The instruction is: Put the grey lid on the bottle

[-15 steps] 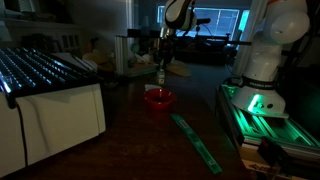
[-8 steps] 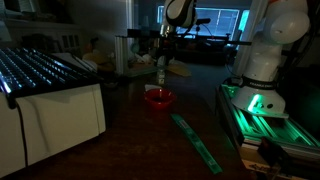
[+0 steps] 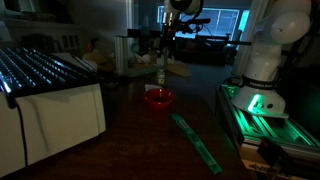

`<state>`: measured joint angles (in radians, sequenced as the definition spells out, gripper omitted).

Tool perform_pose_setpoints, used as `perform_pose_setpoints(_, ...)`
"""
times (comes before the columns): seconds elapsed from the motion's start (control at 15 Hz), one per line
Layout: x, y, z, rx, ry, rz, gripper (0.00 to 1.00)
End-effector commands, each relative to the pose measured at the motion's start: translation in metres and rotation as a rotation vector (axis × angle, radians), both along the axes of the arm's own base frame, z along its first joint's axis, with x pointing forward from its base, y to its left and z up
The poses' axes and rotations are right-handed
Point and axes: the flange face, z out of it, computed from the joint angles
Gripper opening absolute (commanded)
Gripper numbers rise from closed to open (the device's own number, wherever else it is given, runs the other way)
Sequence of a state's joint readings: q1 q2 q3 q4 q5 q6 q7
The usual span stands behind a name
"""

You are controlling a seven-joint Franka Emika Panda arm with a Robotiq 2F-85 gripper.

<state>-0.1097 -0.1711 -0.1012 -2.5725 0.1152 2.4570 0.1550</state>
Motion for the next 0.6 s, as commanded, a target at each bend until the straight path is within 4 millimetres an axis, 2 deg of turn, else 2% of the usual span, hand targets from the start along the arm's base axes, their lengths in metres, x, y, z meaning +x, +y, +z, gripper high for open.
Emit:
perform_pose_setpoints(0.0,-0.018,0.010,0.023,0.021,-0.010,0.060,1.00)
perform_pose_setpoints(0.4,-0.032,0.017,0.046,-0.012,-0.072,0.139,1.00)
perform_pose_setpoints(0.47,-0.018,0.014,0.042,-0.003,-0.056,0.108,1.00)
perform_pose_setpoints(0.53,-0.020,0.015,0.044,-0.005,-0.063,0.115,1.00)
